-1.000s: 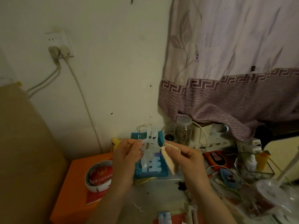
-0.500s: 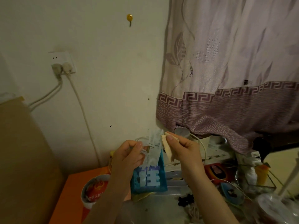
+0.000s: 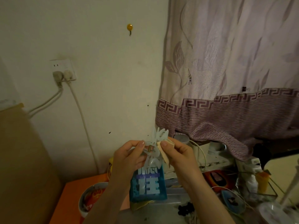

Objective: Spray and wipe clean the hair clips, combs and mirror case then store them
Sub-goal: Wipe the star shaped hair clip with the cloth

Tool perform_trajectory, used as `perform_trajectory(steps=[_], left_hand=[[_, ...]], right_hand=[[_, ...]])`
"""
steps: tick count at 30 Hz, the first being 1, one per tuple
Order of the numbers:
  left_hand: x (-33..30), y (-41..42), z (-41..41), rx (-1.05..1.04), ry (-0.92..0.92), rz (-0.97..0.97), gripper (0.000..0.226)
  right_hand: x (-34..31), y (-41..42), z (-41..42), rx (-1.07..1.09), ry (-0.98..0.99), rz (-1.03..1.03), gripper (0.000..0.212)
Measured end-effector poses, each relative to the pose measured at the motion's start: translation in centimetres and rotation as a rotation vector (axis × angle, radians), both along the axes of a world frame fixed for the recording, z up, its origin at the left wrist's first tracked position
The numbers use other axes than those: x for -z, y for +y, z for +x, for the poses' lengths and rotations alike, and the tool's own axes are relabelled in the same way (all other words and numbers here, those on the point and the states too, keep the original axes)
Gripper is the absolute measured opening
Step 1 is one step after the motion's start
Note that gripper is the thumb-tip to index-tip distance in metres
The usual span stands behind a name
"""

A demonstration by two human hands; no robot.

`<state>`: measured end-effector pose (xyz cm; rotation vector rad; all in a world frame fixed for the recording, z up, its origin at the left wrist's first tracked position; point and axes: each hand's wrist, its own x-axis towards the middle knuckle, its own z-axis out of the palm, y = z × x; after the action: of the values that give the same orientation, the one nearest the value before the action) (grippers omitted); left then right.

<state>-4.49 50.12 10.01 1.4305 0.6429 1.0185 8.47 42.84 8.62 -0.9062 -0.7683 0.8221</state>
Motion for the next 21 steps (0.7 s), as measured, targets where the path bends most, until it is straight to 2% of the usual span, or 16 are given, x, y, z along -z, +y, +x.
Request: perform_trajectory(steps=[5, 12, 14, 18, 21], left_hand=[[-0.8, 0.1, 0.6, 0.078, 0.003, -0.081, 0.017], [-2.4, 0.7, 1.2, 0.059, -0.042, -0.118, 0.017], [-3.0, 0.8, 1.3, 0.079, -0.031, -0.108, 0.015], [-3.9, 1.1, 1.3, 0.057, -0.007, 0.058, 0.022], [-4.6, 1.3, 1.0, 0.067, 0.041, 0.232, 0.050]], right_hand=[[-0.5, 0.0, 0.7, -0.045, 0.012, 0.045, 0.024], [-1.9, 0.9, 1.3, -0.080, 0.084, 0.078, 0.041], [-2.5, 1.2, 1.3, -0.063, 0.116, 0.082, 0.038], [-3.6, 1.5, 1.2, -0.004, 0.106, 0.084, 0.033], [-4.1, 1.3, 1.5, 0.041, 0.074, 0.094, 0.036]])
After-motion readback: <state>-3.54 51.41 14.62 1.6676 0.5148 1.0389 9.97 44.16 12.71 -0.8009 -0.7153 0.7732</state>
